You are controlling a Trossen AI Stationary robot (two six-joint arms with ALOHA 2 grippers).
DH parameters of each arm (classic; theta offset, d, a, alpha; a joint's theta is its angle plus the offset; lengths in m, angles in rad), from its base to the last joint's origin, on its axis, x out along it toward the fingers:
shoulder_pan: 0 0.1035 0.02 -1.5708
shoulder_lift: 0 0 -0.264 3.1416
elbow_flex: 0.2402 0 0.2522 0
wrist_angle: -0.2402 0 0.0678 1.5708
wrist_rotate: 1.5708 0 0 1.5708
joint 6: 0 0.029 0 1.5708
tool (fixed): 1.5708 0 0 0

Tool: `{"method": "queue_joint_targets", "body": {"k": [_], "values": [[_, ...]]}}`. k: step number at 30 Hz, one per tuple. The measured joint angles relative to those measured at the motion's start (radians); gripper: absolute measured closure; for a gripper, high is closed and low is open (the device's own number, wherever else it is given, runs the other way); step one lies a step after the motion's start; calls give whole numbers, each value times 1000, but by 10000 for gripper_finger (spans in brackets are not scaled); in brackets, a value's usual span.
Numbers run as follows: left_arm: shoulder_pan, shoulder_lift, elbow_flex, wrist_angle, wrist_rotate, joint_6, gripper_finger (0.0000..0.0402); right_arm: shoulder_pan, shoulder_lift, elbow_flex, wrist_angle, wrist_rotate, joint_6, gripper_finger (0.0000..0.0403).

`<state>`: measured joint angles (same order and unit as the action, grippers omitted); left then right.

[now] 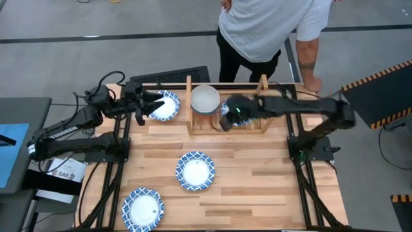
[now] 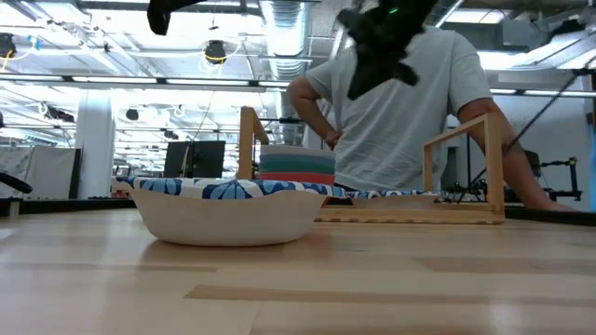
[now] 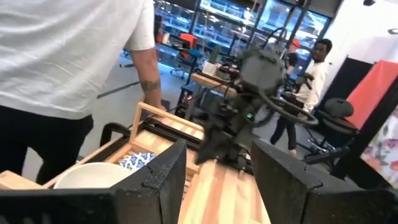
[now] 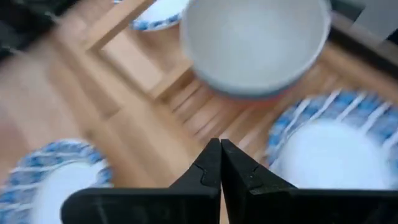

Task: Place and stack bowls onto a shelf
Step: Stack the blue patterned bowl on top of the blue patterned bowl on the shelf

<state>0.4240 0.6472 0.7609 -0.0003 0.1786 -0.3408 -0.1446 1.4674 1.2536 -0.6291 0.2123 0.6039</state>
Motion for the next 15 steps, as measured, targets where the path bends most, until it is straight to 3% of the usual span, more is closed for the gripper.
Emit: {"method": "queue_joint_targets", "body": {"k": [4, 8, 10, 15], "values": [[0, 0, 0, 0, 1, 39, 237, 160, -128, -189, 154, 0, 209, 369], [0, 0, 0, 5, 2, 49, 237, 278, -174, -282, 297, 44, 317, 363], [0, 0, 0, 5, 3, 46, 237, 303, -172, -284, 311, 87, 352, 361], [-3, 0, 0, 7, 32, 30, 237, 301, -171, -284, 368, 78, 380, 345]]}}
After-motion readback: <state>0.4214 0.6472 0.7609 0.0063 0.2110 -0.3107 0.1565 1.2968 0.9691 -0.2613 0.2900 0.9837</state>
